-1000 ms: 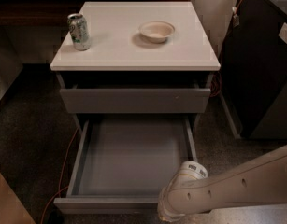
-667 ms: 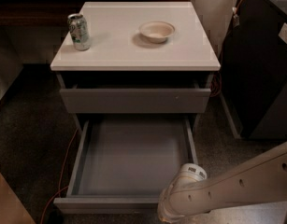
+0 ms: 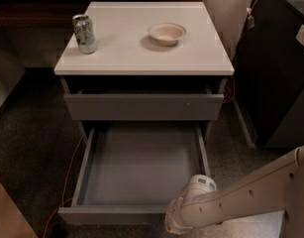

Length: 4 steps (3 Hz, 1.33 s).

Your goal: Close middle drawer

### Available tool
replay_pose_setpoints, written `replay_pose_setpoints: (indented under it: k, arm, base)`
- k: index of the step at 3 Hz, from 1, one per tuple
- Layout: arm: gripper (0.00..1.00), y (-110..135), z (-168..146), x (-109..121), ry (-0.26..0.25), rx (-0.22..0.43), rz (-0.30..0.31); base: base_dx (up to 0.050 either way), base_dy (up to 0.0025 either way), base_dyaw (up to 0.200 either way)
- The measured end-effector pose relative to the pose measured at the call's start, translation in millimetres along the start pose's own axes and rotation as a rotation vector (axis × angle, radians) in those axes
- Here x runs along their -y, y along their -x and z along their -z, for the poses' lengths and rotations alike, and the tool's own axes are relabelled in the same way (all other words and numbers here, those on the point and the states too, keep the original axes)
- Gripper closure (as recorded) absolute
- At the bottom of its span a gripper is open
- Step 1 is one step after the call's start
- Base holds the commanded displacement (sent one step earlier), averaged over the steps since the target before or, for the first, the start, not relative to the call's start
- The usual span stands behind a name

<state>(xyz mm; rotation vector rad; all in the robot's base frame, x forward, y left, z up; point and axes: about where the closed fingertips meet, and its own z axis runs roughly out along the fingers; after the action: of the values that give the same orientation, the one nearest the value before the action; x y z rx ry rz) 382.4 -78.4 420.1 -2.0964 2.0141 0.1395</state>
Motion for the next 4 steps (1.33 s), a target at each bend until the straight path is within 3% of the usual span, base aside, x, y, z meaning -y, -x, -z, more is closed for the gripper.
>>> replay_pose_setpoints:
  k: [1, 3, 4]
  arm:
    - [1.0, 0.8, -5.1, 13.5, -0.024, 0.015, 0.003]
    - [1.0, 3.6, -10.5, 82.4, -0.117, 0.052, 0.006]
    - [1.0, 3.6, -10.5, 82.4, -0.117, 0.052, 0.006]
  base:
    - [0.0, 0.0, 0.0]
    - [0.0, 0.0, 0.0]
    - [0.0, 0.0, 0.0]
